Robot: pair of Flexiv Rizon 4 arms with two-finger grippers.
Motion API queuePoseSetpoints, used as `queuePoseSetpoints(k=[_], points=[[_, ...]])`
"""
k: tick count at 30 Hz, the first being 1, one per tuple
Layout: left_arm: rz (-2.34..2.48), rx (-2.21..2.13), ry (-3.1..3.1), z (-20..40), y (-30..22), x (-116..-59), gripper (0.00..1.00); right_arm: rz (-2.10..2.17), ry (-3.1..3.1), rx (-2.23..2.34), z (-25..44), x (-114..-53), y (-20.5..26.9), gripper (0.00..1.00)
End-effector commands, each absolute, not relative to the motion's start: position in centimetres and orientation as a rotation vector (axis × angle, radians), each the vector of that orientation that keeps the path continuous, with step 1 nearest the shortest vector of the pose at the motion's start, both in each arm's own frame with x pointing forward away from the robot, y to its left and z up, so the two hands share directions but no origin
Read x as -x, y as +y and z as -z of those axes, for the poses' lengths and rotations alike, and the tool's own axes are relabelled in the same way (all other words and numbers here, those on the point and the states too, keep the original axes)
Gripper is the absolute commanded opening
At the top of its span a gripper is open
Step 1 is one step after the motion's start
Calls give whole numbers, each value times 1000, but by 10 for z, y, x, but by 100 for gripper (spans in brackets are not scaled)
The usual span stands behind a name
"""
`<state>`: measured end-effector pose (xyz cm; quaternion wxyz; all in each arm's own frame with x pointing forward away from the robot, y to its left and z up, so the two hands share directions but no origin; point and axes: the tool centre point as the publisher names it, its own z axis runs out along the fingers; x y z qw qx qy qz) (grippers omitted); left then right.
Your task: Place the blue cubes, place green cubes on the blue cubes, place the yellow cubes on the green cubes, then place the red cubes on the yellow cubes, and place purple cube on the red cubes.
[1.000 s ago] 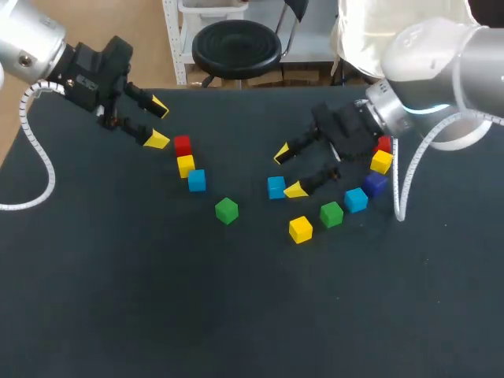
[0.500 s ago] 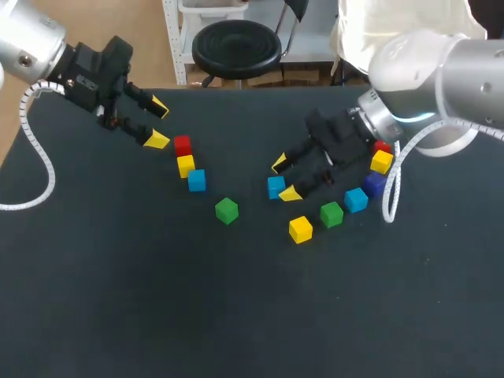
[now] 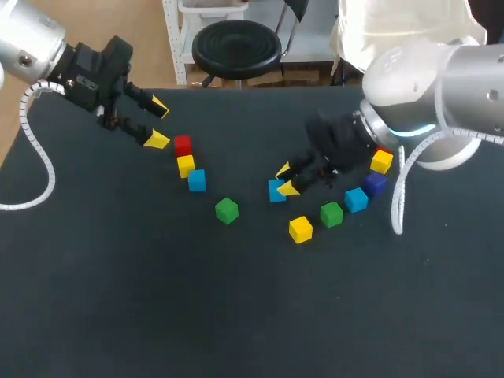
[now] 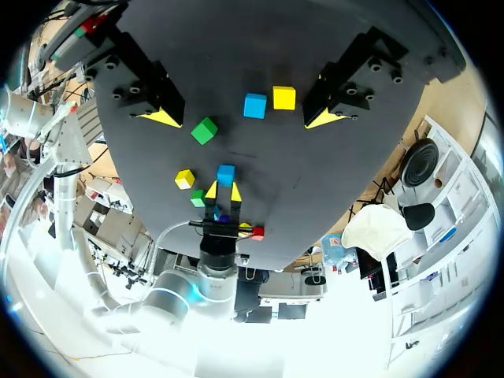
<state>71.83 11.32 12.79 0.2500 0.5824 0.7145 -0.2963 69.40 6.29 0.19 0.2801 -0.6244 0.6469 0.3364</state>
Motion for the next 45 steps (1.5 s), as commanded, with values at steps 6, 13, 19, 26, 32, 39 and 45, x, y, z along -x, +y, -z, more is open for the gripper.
queuePoseSetpoints(k=[6, 13, 19, 26, 32, 39, 45], points=[[806, -1584, 1941, -127, 114, -717, 100, -813, 1747, 1619, -3, -686, 57, 0], [806, -1584, 1941, -127, 114, -717, 100, -789, 1721, 1612, -9, -697, 57, 0], [806, -1584, 1941, -127, 114, -717, 100, -809, 1710, 1617, -4, -700, 60, 0], [806, -1584, 1941, -127, 114, -717, 100, -825, 1710, 1613, 1, -701, 62, 0], [806, -1584, 1941, -127, 114, -717, 100, -831, 1710, 1612, 3, -702, 62, 0], [806, -1584, 1941, -127, 114, -717, 100, -831, 1711, 1613, 3, -702, 63, 0], [806, -1584, 1941, -127, 114, -717, 100, -843, 1703, 1630, 2, -704, 65, 0]])
